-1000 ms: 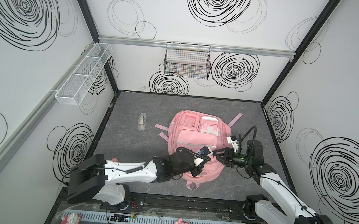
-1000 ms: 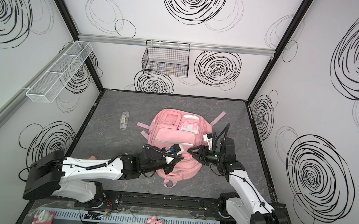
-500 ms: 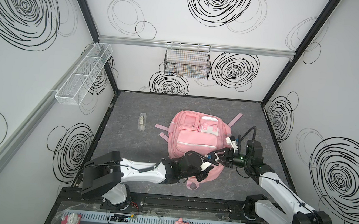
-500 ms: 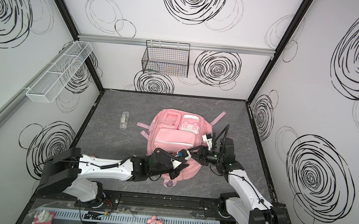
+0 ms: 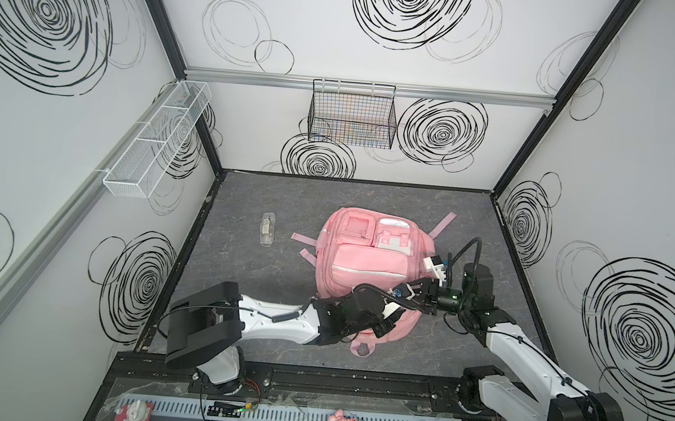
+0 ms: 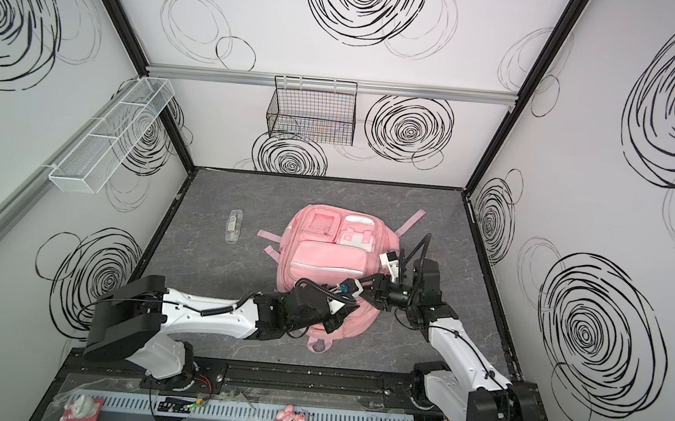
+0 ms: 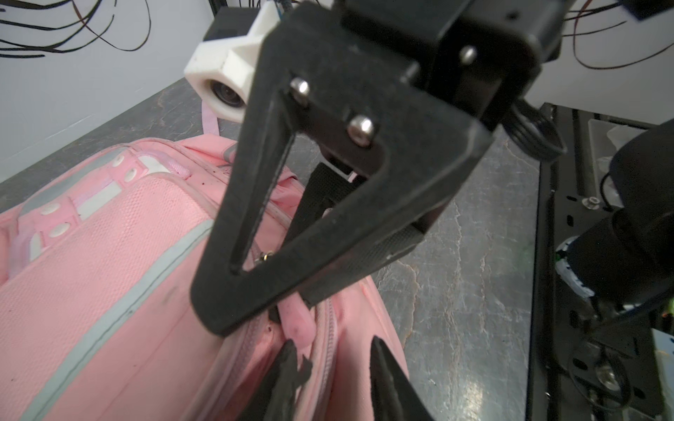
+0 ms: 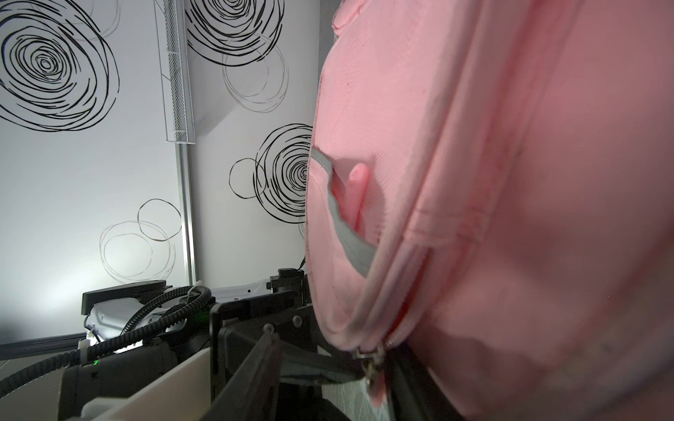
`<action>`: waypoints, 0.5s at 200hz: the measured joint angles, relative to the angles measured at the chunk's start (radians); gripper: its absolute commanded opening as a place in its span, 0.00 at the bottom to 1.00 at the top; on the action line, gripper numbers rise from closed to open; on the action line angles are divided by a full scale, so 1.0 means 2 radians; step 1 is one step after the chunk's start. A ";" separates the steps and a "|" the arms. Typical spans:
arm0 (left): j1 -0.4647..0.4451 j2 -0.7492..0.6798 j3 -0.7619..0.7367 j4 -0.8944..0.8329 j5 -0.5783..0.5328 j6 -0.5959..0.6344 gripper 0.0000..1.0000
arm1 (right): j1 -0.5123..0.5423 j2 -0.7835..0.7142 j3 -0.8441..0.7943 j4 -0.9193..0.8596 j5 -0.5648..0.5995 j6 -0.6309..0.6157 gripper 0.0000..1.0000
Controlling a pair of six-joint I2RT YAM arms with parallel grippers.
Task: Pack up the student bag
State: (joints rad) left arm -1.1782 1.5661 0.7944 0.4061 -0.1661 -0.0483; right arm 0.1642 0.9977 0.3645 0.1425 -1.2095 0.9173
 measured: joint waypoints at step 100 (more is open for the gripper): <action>0.000 0.023 0.016 0.008 -0.021 0.013 0.39 | -0.003 0.002 -0.002 0.004 -0.008 0.002 0.47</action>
State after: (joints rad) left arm -1.1782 1.6127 0.8268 0.4225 -0.2085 -0.0223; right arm 0.1577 1.0027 0.3607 0.1501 -1.2259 0.9203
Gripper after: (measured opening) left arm 0.388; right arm 0.474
